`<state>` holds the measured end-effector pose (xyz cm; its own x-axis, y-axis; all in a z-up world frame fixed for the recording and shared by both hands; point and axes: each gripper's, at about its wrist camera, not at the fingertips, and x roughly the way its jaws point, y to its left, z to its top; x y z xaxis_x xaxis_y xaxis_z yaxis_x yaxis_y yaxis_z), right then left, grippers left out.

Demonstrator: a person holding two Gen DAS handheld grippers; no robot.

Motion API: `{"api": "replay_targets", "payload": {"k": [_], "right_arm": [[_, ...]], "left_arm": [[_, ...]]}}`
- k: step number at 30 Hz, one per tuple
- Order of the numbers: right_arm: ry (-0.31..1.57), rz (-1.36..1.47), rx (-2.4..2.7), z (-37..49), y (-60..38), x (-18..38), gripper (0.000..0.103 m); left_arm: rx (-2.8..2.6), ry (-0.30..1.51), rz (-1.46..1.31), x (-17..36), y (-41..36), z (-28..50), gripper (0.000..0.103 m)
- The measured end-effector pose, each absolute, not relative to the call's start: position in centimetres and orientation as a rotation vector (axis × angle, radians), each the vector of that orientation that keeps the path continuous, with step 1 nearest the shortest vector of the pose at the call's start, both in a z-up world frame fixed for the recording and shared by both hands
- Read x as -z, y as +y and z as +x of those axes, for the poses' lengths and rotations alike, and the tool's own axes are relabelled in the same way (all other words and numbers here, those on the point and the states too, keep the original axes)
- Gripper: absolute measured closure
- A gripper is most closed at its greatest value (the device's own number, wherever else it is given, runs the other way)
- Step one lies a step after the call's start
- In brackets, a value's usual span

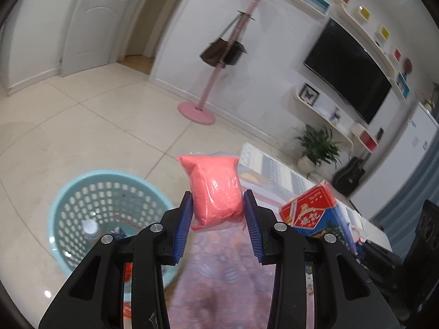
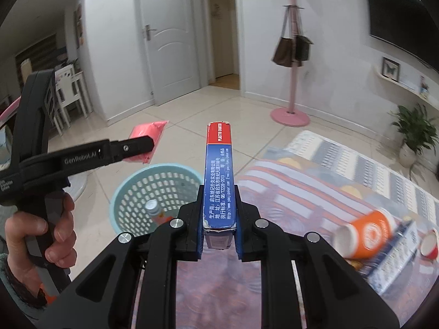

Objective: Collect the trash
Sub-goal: 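Carry pink packet and blue box to the basket and release both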

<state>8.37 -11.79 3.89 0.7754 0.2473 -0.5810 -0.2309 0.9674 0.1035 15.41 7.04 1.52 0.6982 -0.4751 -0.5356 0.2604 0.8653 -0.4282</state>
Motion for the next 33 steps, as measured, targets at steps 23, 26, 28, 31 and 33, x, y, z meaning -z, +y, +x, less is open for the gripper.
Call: {"api": "replay_targets", "payload": {"k": [23,26,28,31,33], "right_arm": [[0.840,0.039,-0.362,17.2,-1.1,3.2,0.088],[0.892,0.073,-0.352,18.4,-1.0,4.6,0.088],[0.913,0.081,-0.342,18.9,-1.0,5.4,0.088],[0.918,0.048,-0.327,19.0,-0.1,5.9,0.088],[0.923,0.038,-0.325,19.2,0.3,6.3,0.088]], "left_arm": [[0.193,0.842,-0.451,3.7,19.0,19.2,0.067],[0.171,0.896,-0.468,5.1,19.9,20.0,0.067],[0.166,0.921,-0.473,5.7,20.1,20.5,0.067],[0.169,0.940,-0.465,6.2,20.1,20.8,0.067],[0.169,0.955,-0.457,6.6,20.2,20.9,0.066]]}}
